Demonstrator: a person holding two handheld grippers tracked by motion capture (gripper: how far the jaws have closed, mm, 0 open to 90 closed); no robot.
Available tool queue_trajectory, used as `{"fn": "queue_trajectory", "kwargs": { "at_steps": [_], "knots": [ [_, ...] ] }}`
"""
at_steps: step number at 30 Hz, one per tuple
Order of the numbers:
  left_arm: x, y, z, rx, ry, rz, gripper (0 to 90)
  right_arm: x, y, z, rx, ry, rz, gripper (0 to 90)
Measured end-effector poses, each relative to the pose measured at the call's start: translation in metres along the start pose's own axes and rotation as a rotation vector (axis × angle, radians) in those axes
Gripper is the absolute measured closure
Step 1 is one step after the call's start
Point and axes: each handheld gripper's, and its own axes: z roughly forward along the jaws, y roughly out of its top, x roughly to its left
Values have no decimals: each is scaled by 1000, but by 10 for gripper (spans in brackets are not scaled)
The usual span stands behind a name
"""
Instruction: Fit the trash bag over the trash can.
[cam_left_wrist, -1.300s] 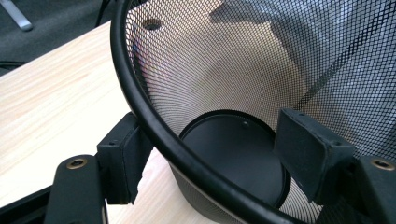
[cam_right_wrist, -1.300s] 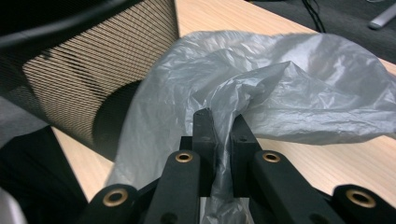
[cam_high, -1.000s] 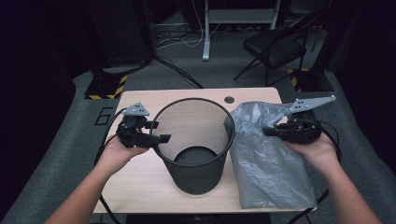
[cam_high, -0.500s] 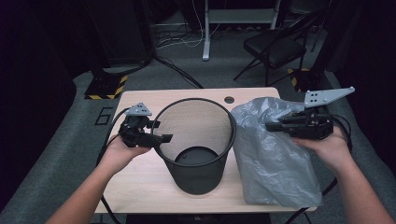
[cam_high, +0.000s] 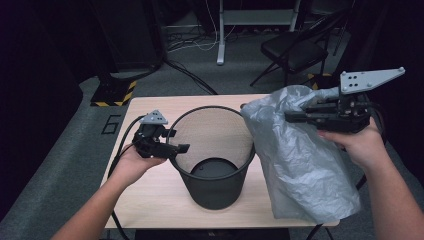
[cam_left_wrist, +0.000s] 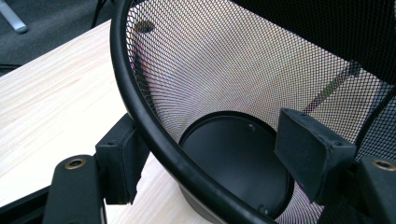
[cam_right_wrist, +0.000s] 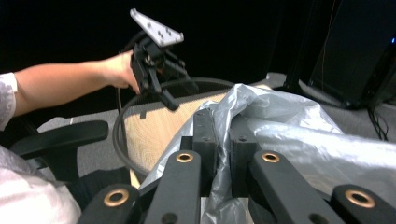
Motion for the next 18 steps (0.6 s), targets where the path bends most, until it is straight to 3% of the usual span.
{"fn": "queue_trajectory", "kwargs": {
  "at_steps": [15,18],
  "knots": [
    [-4,4,5,-1,-28,3,270,10,37,16,-84,68,-43,847],
    [-5,4,7,-12,-33,-4,270,14,45,26,-99,94,-59,846]
  ]
}}
